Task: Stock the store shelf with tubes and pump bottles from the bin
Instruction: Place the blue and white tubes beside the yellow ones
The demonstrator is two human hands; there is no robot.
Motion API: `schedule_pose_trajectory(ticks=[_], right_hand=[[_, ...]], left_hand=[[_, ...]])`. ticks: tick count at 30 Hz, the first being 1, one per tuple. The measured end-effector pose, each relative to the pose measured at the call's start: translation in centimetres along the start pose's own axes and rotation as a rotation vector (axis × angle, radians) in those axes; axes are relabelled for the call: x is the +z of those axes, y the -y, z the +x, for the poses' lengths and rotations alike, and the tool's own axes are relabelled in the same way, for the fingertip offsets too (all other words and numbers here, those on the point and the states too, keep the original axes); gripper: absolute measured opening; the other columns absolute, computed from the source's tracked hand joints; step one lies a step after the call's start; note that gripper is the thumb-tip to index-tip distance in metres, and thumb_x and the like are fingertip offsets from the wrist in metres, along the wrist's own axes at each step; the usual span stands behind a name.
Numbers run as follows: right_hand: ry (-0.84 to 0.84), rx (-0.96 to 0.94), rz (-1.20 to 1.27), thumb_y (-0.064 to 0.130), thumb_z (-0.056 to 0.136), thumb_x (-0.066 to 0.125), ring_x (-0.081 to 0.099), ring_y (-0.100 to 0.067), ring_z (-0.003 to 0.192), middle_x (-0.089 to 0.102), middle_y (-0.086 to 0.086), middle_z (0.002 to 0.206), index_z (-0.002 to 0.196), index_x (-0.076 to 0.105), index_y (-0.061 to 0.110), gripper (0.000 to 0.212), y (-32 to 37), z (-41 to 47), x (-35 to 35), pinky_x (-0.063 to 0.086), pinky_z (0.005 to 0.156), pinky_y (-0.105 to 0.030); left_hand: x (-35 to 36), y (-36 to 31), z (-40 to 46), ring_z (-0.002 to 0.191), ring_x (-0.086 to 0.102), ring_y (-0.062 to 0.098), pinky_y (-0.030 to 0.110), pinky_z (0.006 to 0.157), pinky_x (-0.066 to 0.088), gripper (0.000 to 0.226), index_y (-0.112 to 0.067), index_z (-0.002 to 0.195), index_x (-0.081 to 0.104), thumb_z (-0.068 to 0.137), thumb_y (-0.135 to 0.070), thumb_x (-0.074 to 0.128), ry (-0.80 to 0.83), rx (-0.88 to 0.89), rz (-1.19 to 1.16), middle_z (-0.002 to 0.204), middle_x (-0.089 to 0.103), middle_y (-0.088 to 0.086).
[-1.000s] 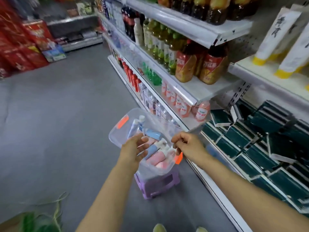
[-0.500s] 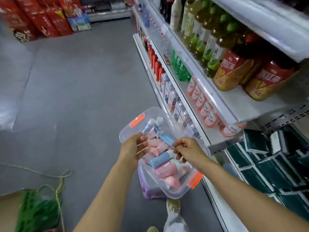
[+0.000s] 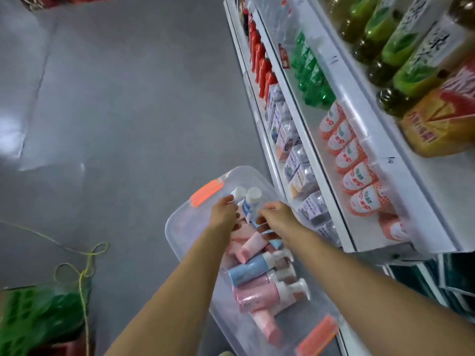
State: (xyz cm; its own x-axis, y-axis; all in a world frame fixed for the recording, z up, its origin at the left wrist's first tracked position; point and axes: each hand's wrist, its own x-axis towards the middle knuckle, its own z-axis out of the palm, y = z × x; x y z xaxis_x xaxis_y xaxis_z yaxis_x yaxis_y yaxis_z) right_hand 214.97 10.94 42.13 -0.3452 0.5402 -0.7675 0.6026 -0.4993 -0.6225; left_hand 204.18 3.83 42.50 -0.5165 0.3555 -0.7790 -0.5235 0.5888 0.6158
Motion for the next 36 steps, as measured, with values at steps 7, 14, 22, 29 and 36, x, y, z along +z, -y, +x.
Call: schedule_pose_trajectory(ticks=[7, 14, 22, 29, 36], right_hand=[[0.05, 0.148, 0.247, 0.044, 0.098, 0.032, 0.068, -0.025, 0.065, 0.072, -0.019, 0.096, 0.113, 0.057, 0.017, 0.039, -0.8, 5.1, 2.4, 0.05, 0.051, -0.027], [0.053, 0.204, 0.353, 0.055, 0.099, 0.02, 0.07, -0.025, 0.063, 0.07, -0.013, 0.078, 0.097, 0.06, 0.014, 0.057, -2.0, 7.4, 3.3, 0.053, 0.055, -0.031], [0.154, 0.323, 0.406, 0.04, 0.088, 0.044, 0.069, -0.038, 0.084, 0.071, -0.016, 0.081, 0.095, 0.07, 0.007, 0.042, -2.1, 7.5, 2.8, 0.057, 0.082, -0.05], [0.144, 0.396, 0.515, 0.042, 0.088, 0.061, 0.067, -0.034, 0.076, 0.069, -0.018, 0.078, 0.089, 0.068, 0.012, 0.031, -1.6, 7.9, 4.3, 0.056, 0.08, -0.049], [0.071, 0.436, 0.509, 0.023, 0.082, 0.071, 0.064, -0.032, 0.071, 0.066, -0.022, 0.089, 0.095, 0.067, 0.005, 0.022, -2.9, 8.7, 3.8, 0.06, 0.071, -0.045]], left_hand=[[1.4, 1.7, 5.7, 0.095, 0.062, 0.029, 0.035, 0.076, 0.048, 0.044, -0.039, 0.143, 0.03, 0.099, -0.042, 0.033, 0.048, -0.009, 0.233, 0.121, 0.061, 0.013], [1.7, 2.6, 8.3, 0.084, 0.067, 0.034, 0.045, 0.079, 0.054, 0.048, -0.043, 0.112, 0.033, 0.079, -0.073, 0.017, 0.082, -0.053, 0.427, 0.105, 0.064, 0.015], [0.1, 3.1, 7.9, 0.075, 0.06, 0.025, 0.032, 0.069, 0.045, 0.025, -0.026, 0.113, 0.052, 0.098, -0.042, 0.04, 0.049, -0.073, 0.147, 0.089, 0.064, 0.009], [1.6, 3.9, 8.6, 0.048, 0.057, 0.018, 0.019, 0.043, 0.037, 0.023, -0.012, 0.073, 0.063, 0.09, -0.027, 0.057, 0.0, -0.245, -0.202, 0.058, 0.064, 0.005], [3.1, 4.0, 9.8, 0.055, 0.061, 0.023, 0.024, 0.047, 0.049, 0.01, -0.01, 0.081, 0.059, 0.084, -0.02, 0.061, -0.027, -0.362, -0.363, 0.066, 0.059, 0.008]])
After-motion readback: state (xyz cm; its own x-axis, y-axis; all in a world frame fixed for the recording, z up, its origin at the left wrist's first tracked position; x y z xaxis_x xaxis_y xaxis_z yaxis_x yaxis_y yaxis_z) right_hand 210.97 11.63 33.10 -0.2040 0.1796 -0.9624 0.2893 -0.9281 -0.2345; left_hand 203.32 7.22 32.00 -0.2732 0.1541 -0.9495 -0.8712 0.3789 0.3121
